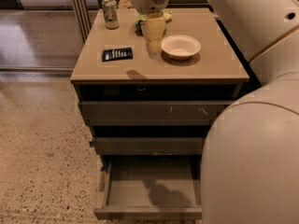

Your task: Place rxbar chocolate into bottom drawer

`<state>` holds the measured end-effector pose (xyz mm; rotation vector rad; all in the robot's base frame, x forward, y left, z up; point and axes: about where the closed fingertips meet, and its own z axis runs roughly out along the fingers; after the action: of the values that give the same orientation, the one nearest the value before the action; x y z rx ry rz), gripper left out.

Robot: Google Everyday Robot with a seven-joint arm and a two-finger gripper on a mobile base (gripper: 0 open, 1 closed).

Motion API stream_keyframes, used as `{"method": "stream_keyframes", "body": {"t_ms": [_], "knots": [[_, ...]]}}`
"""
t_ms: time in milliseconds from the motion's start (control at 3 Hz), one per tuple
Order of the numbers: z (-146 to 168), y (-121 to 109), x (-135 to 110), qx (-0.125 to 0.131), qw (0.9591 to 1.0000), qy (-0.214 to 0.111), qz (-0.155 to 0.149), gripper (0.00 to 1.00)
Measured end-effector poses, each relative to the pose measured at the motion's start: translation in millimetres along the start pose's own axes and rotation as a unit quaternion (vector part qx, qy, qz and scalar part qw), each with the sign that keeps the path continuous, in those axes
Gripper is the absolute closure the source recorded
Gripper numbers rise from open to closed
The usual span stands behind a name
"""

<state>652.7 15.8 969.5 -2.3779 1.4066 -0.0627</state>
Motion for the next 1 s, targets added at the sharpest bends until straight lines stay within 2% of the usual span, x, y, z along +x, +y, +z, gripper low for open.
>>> {"method": "stream_keyframes", "body": {"t_ms": [333,1000], "knots": [[4.3,-15.1,-2.4,-0.001,0.9998,0.017,0.007,0.00],[13.6,-38.0,-10.7,0.001,0.9962,0.054,0.069,0.00]]}}
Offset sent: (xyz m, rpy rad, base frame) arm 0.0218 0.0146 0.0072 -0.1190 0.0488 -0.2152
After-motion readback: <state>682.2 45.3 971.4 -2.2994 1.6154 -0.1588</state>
